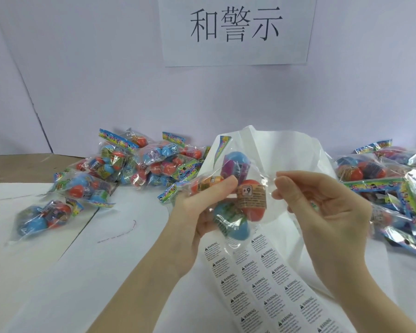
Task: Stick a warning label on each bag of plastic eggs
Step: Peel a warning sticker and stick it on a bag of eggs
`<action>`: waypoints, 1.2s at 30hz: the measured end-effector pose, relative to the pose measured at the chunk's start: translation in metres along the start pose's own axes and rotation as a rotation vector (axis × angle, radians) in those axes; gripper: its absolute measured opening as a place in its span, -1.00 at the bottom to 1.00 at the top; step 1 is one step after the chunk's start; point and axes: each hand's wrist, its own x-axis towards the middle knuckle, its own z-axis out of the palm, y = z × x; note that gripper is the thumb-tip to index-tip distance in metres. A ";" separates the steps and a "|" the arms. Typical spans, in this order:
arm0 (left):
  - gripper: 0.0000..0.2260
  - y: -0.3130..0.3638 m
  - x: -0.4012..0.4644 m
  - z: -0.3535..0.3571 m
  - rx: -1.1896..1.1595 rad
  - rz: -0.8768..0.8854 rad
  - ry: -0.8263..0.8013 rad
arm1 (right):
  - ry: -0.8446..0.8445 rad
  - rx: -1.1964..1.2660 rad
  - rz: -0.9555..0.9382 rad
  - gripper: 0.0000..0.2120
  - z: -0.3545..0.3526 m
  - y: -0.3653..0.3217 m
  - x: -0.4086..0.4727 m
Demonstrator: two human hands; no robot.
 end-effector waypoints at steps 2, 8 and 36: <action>-0.70 0.001 0.000 -0.002 -0.022 -0.047 -0.005 | -0.006 0.057 0.059 -0.88 -0.001 -0.002 0.002; -0.71 -0.001 0.002 0.003 0.036 -0.052 0.096 | 0.048 -0.024 0.259 -0.83 -0.006 0.010 0.007; -0.75 -0.013 -0.001 0.017 -0.179 -0.055 0.181 | -0.062 -0.856 -0.851 -0.84 0.006 0.026 -0.009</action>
